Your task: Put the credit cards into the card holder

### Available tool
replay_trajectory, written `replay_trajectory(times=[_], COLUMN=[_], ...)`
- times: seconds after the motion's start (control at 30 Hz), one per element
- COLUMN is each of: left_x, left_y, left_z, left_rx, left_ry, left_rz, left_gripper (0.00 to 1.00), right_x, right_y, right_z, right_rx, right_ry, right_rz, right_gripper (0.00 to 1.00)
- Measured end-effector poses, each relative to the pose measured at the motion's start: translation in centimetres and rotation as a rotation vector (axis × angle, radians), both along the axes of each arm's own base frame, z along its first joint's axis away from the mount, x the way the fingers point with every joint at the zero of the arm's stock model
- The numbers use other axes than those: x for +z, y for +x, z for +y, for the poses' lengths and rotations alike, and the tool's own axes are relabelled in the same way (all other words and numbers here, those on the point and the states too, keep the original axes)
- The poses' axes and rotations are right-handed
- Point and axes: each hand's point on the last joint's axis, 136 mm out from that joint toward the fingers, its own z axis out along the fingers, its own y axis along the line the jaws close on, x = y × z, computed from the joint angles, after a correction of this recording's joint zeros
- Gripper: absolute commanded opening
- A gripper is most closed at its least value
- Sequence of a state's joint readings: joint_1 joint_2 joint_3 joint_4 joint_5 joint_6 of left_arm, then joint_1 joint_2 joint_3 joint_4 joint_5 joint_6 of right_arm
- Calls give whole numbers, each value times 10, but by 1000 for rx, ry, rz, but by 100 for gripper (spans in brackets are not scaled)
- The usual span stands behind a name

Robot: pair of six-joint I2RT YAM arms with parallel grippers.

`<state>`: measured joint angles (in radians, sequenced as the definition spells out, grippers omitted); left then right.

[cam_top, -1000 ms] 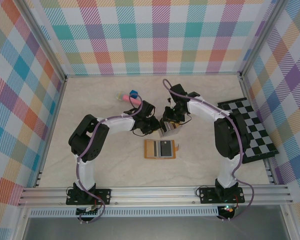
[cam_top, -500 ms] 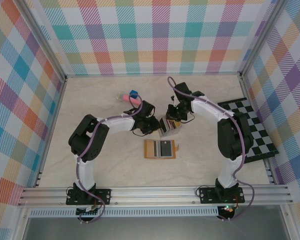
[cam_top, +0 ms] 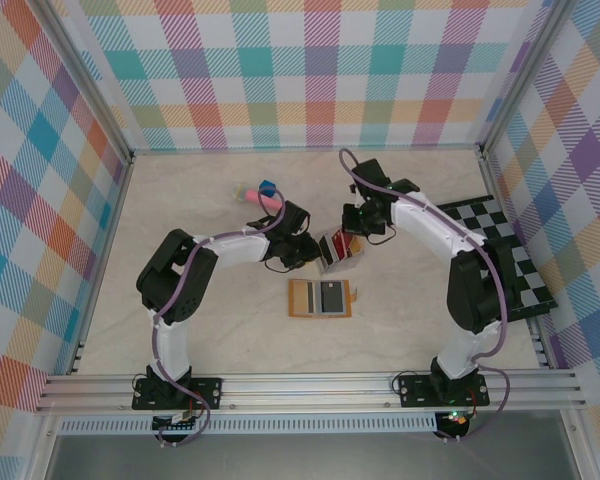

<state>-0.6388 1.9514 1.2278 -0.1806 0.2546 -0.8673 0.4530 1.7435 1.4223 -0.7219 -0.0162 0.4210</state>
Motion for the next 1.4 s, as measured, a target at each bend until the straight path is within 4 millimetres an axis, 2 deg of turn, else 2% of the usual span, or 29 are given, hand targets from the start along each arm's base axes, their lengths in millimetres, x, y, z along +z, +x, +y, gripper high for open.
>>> replay_trajectory(times=[0.13,0.27,0.37,0.57,0.77,0.9,1.03,1.17,1.4], left_x=[15,40,49,54,86,111,138,153,160], left_y=[0,-2,-8,-29,-38,-37,-34,-33,-29], left_z=[3,5,9,18,-3,-20,-34,-43,-43], left_rx=[-10,-23,-30,-31,-32,-49,-79,-110,-106], left_ry=[4,-19,-27,-71,-317,-484,-609,-695,-739], left_rz=[-33,-80,-99,-94,-127,-142,-178,-196,-207], left_gripper=[26,34,39,55,64,64,58,37,7], right_x=[24,40,38,22,36,53,61,66,71], right_y=[-9,-31,-49,-79,-92,-91,-89,-89,-81], right_z=[-8,-15,-16,-11,-1,11,21,26,22], right_rx=[-11,-13,1,29,19,14,4,-11,-64], right_ry=[18,68,118,224,379,493,591,643,688], right_rz=[-67,-116,-131,-111,-157,-176,-168,-157,-157], right_gripper=[2,3,4,4,5,6,6,7,14])
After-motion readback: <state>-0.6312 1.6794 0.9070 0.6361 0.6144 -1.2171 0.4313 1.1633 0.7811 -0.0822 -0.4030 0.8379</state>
